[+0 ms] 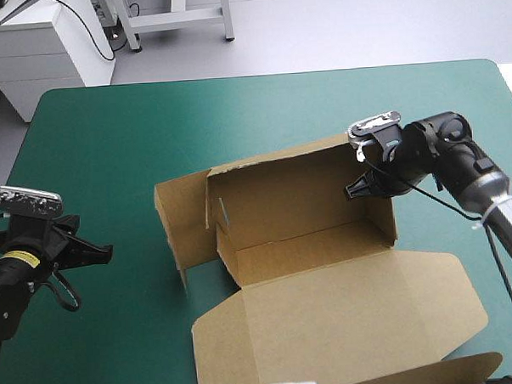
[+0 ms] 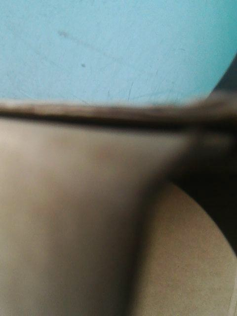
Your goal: Fold the box
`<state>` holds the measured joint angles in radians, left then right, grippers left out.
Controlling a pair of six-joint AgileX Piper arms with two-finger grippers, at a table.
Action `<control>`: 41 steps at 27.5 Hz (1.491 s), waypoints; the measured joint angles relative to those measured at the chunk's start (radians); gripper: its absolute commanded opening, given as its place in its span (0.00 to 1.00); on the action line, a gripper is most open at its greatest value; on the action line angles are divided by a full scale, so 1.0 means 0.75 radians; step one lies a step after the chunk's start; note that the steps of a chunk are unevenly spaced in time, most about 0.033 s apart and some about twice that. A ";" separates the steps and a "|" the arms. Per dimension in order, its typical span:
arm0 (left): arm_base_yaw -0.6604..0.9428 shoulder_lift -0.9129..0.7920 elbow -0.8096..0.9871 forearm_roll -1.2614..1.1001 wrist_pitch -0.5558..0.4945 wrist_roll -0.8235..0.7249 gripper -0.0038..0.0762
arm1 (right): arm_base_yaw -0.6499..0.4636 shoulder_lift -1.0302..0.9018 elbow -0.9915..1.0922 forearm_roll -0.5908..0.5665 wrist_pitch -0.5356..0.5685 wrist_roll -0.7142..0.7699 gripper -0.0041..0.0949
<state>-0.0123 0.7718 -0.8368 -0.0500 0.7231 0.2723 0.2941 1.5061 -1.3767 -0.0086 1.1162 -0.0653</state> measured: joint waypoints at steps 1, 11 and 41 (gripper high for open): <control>0.000 0.000 0.000 0.000 -0.002 0.000 0.06 | 0.000 0.029 -0.030 -0.001 0.019 0.000 0.02; 0.000 0.000 0.000 0.040 -0.002 0.000 0.06 | 0.000 0.370 -0.287 -0.013 0.030 0.026 0.25; 0.000 0.000 0.000 0.039 -0.014 -0.004 0.06 | 0.000 0.571 -0.452 0.026 0.112 -0.037 0.60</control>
<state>-0.0123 0.7718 -0.8368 -0.0207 0.7124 0.2694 0.2941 1.9342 -1.7159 0.0108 1.2004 -0.0932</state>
